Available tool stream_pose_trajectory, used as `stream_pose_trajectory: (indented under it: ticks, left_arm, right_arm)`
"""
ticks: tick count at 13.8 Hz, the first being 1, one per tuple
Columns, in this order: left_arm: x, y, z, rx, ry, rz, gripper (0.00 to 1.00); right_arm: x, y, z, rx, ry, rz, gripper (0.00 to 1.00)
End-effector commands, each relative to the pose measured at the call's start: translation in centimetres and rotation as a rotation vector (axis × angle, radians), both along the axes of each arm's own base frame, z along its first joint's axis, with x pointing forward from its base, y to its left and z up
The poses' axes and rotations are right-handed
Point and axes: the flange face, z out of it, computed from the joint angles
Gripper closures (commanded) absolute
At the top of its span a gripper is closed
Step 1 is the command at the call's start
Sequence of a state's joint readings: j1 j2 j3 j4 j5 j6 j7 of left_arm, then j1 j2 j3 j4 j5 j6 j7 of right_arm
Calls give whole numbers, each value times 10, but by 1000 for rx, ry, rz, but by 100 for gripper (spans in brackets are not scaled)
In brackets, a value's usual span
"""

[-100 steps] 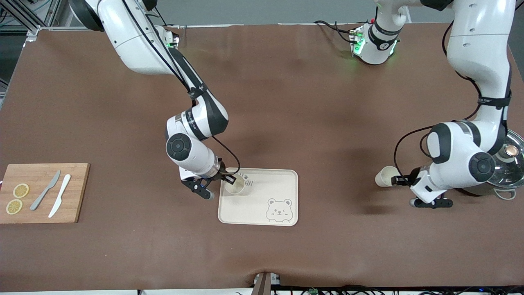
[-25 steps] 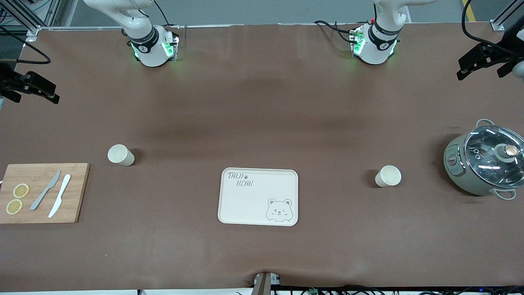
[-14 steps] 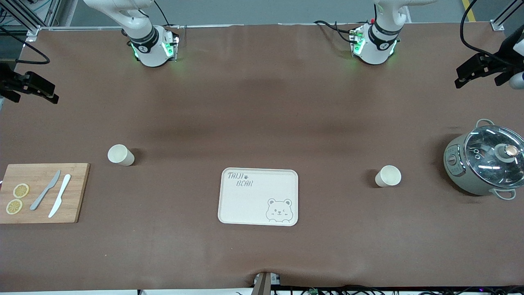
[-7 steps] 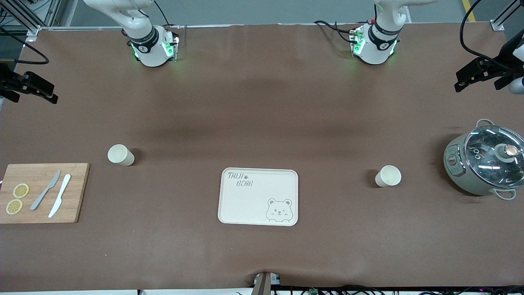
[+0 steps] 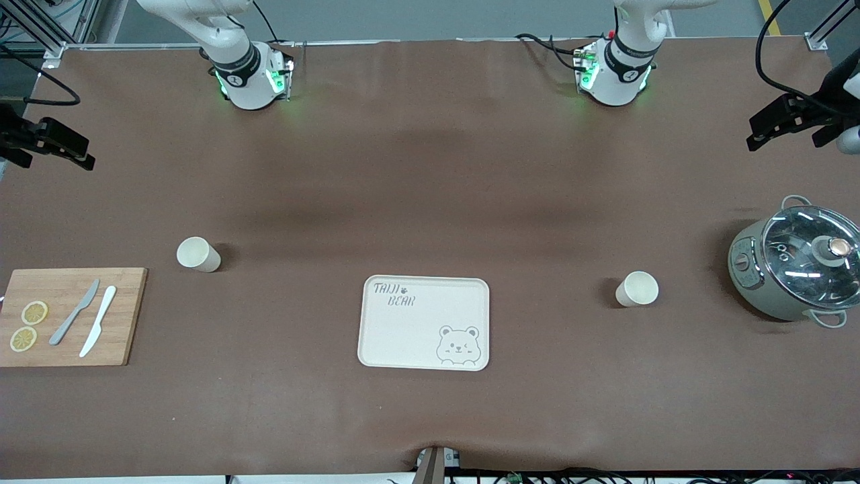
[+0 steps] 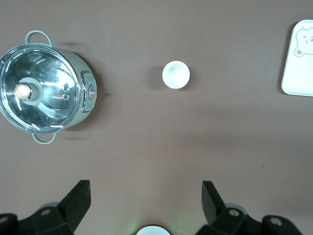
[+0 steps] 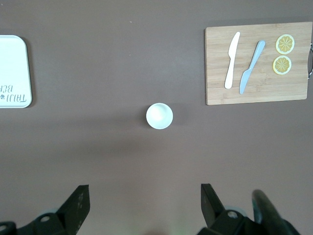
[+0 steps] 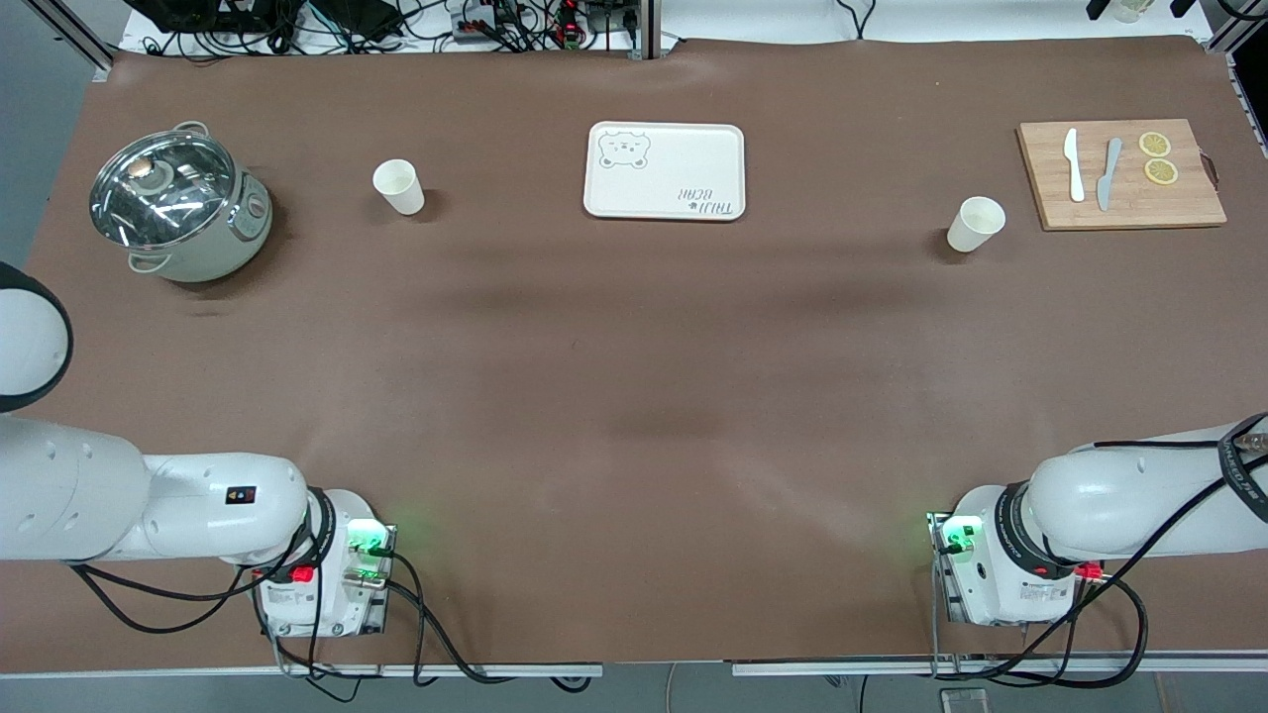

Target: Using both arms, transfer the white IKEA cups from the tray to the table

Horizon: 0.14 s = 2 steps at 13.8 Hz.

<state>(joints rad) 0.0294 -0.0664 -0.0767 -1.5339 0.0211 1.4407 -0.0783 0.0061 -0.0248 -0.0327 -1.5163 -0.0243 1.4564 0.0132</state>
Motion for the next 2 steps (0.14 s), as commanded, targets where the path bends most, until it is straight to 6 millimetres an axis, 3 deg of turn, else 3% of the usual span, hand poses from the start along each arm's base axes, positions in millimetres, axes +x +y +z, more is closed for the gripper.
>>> stream_pose_trajectory:
  ticks: [1,2]
  left_arm:
    - [2,-4,5,-6,-7,-5,0]
    - [2,-4,5,-6,-7,-5,0]
  right_arm:
    - [-2,-3,1,-14,2,-11,0]
    - [-2,-3,2,-14,0,-11,0]
